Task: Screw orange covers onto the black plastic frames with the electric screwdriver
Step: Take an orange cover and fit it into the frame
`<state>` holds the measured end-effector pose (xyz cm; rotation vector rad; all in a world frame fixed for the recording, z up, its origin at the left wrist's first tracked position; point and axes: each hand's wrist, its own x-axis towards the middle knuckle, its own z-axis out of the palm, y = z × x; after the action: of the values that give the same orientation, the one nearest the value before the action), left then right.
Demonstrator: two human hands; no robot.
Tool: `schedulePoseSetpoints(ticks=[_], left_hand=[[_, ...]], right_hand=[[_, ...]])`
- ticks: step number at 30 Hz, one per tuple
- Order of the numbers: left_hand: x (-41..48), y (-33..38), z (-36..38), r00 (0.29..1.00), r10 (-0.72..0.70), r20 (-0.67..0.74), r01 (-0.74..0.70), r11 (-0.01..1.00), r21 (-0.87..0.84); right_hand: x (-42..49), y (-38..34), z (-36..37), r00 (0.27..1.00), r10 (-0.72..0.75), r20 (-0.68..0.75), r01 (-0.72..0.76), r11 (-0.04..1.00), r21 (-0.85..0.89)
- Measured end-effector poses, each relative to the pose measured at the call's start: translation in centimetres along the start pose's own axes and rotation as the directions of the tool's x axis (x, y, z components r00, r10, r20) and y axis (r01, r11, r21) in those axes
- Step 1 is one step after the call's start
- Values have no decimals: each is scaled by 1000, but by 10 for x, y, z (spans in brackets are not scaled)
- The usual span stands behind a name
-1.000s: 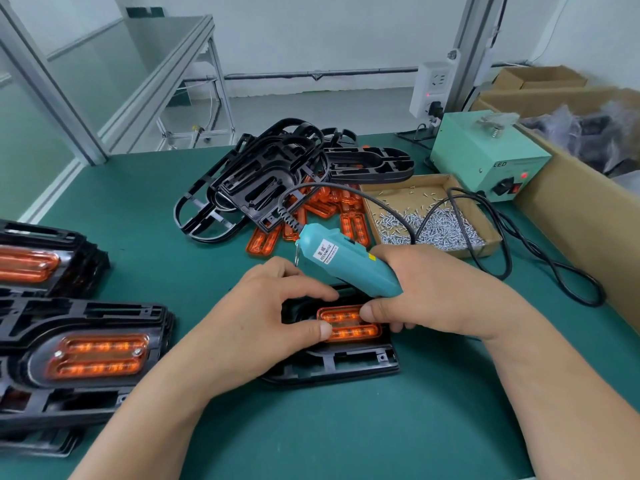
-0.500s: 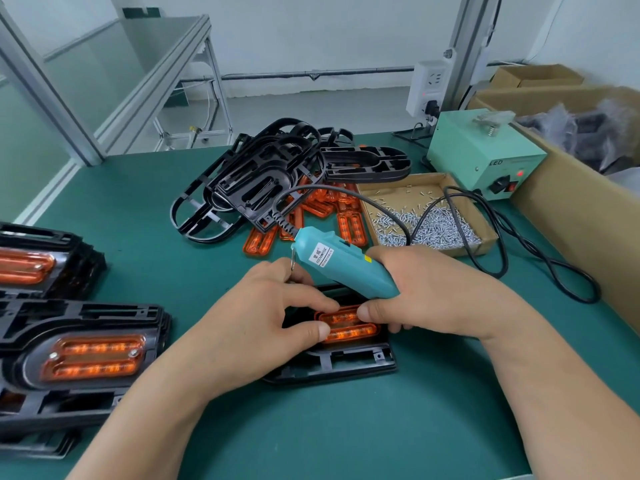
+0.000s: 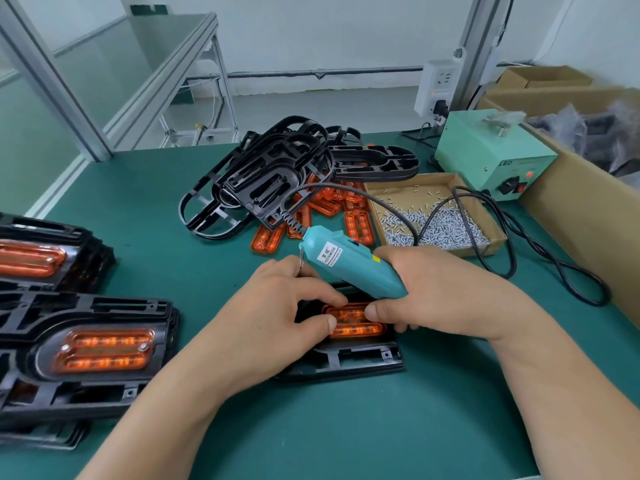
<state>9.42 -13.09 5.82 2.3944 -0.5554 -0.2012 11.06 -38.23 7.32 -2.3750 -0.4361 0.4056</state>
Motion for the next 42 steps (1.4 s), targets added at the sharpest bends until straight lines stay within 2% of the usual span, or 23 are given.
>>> schedulePoseSetpoints(ticks=[8, 16, 20, 23, 25, 31, 42], left_hand=[[-2, -1, -5, 994, -73, 81, 67, 995, 71], [-2, 2, -8, 990, -47, 130, 37, 996, 75], [-1, 1, -9, 984, -37, 173, 30, 999, 45], [0, 2, -8, 972, 0, 234, 29, 992, -120], [0, 1, -7, 976, -4, 219, 45, 982, -181], [3, -1, -4, 984, -64, 168, 95, 979, -182], [5, -5, -6, 964, -102, 244, 163, 955, -246]], right_hand=[[0, 2, -2, 1000, 9, 14, -10, 1000, 26], [0, 2, -2, 1000, 4, 7, -5, 994, 112], [1, 4, -2, 1000, 4, -1, -4, 995, 97], [2, 5, -2, 1000, 1, 2, -1, 996, 87], [2, 6, -2, 1000, -5, 6, 4, 995, 101], [3, 7, -1, 999, -26, 27, 23, 992, 124], [1, 6, -3, 996, -53, 73, 40, 984, 173]])
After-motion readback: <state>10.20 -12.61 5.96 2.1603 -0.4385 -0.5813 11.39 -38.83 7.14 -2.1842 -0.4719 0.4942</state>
